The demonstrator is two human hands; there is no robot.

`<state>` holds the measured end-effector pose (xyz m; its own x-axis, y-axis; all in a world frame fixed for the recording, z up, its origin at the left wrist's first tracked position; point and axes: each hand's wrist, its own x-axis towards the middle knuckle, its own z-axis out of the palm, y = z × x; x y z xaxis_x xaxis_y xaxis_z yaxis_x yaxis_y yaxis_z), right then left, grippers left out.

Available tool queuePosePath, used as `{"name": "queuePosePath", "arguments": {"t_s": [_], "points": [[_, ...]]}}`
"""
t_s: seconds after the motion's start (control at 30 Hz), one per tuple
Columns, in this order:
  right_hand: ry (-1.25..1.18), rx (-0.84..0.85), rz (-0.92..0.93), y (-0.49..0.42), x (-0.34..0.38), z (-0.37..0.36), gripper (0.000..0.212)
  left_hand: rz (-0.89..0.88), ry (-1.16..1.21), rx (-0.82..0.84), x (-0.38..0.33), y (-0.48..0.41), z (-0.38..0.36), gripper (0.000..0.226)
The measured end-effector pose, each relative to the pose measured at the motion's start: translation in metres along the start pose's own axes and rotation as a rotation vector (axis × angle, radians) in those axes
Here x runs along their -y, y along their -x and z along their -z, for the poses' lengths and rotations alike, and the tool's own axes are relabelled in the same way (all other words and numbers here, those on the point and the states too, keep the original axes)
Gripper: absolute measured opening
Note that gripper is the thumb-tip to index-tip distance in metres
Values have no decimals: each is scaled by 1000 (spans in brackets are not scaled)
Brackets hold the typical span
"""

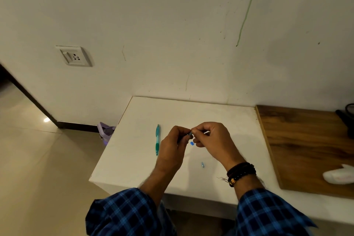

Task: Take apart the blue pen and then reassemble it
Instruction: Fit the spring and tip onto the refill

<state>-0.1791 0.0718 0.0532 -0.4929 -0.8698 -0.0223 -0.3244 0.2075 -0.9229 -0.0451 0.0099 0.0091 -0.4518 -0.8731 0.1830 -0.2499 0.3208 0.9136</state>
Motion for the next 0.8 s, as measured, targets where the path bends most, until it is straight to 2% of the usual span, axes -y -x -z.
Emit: {"name": "queuePosePath", "arguments": {"t_s": [0.13, 0.23, 0.3, 0.37, 0.43, 0.53, 0.7, 0.8], "points": [[26, -22, 29, 1, -1, -2, 9, 20, -7, -10, 1, -1, 0, 7], [-75, -71, -92, 4, -7, 3, 15, 16, 22, -19, -1, 0, 1, 9], [139, -43, -199, 5, -22, 2, 22, -1, 47, -25, -2, 0, 1, 11], [517, 106, -294, 7, -42, -9, 28, -4, 44, -26, -1, 0, 2, 10], [717, 189, -349, 12, -55, -23, 32, -3, 21, -26, 0, 0, 2, 9], [812, 211, -360, 13, -64, -37, 30, -10, 24, -18, 0, 1, 2, 11], [908, 285, -416, 6, -67, -44, 41, -5, 25, -14, 1, 2, 4, 11], [874, 219, -335, 8, -64, -37, 30, -2, 14, -17, 1, 1, 2, 11]]}}
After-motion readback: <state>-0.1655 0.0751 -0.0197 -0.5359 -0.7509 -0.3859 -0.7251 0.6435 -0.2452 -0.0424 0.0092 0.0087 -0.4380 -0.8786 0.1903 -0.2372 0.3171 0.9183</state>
